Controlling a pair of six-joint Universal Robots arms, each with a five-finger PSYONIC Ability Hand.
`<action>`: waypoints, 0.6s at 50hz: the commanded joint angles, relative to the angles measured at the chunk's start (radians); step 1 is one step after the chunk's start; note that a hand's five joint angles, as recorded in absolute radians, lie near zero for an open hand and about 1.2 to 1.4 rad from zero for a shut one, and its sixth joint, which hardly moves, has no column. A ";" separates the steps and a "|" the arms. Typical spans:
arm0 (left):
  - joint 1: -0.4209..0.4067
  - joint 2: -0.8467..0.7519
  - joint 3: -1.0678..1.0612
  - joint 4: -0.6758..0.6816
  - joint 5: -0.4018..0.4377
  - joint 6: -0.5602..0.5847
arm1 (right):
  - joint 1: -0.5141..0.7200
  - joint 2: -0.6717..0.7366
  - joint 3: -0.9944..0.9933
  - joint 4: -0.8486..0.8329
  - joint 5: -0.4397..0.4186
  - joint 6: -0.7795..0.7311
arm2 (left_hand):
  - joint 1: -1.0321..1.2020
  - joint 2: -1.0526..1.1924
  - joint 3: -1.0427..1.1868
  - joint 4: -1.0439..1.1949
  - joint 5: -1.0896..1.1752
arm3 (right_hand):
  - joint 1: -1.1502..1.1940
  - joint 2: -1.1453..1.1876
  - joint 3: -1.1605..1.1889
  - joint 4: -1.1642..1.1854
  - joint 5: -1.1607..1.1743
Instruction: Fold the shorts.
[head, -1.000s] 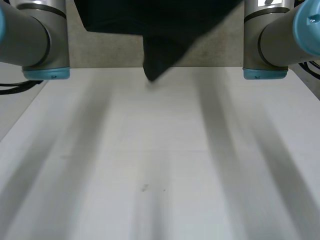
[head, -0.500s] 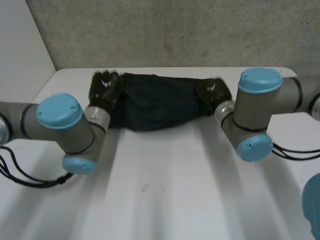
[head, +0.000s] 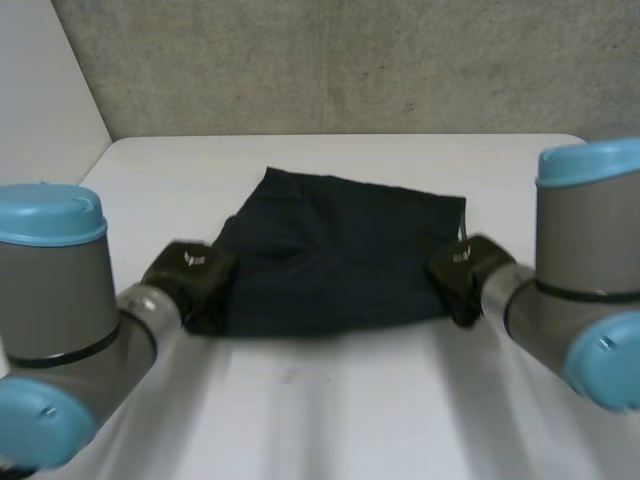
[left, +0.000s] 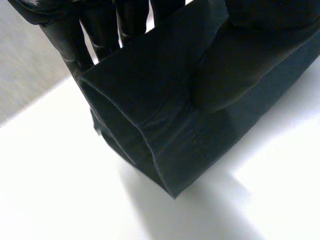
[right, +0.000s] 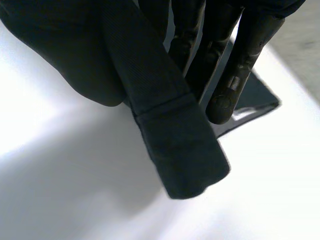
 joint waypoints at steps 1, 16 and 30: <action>-0.037 0.091 -0.116 -0.263 0.006 0.160 | 0.000 -0.149 0.243 0.269 -0.045 -0.304 | 0.247 0.199 0.205 0.192 0.253 | 0.417 0.224 0.217 0.205 0.247; -0.067 -0.115 0.121 0.171 -0.017 0.324 | -0.027 -0.060 0.077 0.092 -0.048 -0.182 | 0.247 0.199 0.205 0.192 0.253 | 0.417 0.224 0.217 0.205 0.247; -0.074 -0.552 0.506 0.628 -0.018 0.390 | -0.022 0.203 -0.139 -0.330 0.170 -0.249 | 0.247 0.199 0.205 0.192 0.253 | 0.417 0.224 0.217 0.205 0.247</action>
